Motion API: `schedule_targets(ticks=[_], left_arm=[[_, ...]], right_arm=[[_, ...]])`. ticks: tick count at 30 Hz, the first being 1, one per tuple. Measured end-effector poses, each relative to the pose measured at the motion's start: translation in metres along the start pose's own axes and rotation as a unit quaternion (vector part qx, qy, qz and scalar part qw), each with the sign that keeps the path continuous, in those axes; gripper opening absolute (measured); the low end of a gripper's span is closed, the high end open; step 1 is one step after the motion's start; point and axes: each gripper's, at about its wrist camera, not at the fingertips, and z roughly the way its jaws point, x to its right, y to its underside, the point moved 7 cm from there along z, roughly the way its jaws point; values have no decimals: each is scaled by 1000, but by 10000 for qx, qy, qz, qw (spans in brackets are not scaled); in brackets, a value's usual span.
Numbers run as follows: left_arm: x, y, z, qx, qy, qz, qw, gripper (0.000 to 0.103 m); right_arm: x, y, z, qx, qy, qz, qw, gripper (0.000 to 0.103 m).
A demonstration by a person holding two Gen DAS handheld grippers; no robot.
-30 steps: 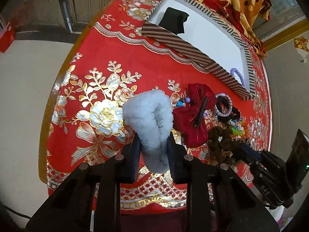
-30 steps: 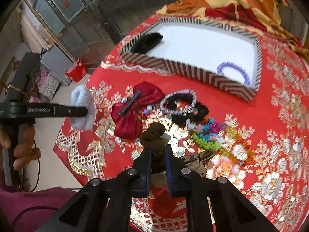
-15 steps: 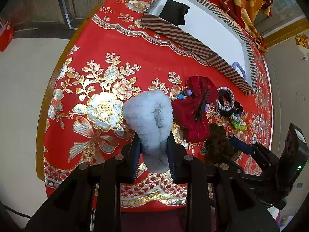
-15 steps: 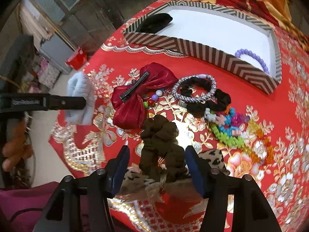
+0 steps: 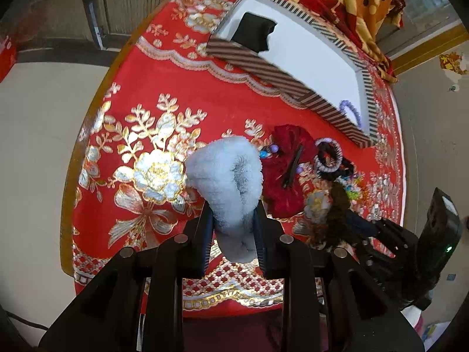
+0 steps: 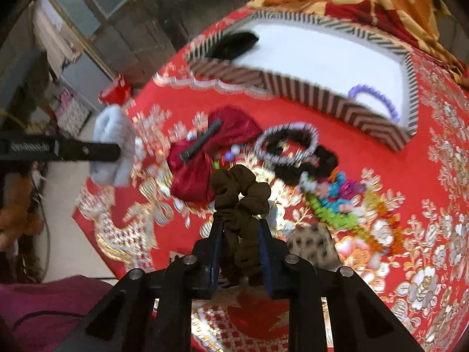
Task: Organize jewelry
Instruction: 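Grasp the brown scrunchie and leopard bow with the right gripper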
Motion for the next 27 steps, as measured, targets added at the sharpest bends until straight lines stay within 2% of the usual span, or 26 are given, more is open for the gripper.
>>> schedule_targets(ticks=[7,10,12,15,19,21,23,24,27], left_arm=[[12,-16,-15,165,53,185,9997,24],[17,-22,-16,202,56,230,9995,24],[21,-28,-17,243,56,258,9994,24],[27,-36,-17,280,64,277,9992,24],[31,-40,-12,260,73,265,9993,24],[31,-39,-8,198,69,236,9995,24],[31,-38,-4,143,64,190,9997,24],[31,-38,-3,130,63,174,9997,24],[30,-36,-1,111,41,129,9998,24]], right_arm=[[8,-26,-31,390,-147,215,9989,21],[12,-35,-40,504,-167,268,9982,12],[15,-41,-46,567,-155,270,9979,12],[20,-47,-47,559,-119,251,9980,12],[10,-44,-32,313,-174,-15,9994,12],[5,-39,-16,151,-251,-74,9995,17],[6,-35,2,-43,-167,-74,9998,53],[7,-32,12,-143,-116,-82,9998,56],[6,-28,29,-320,-126,-58,9994,56]])
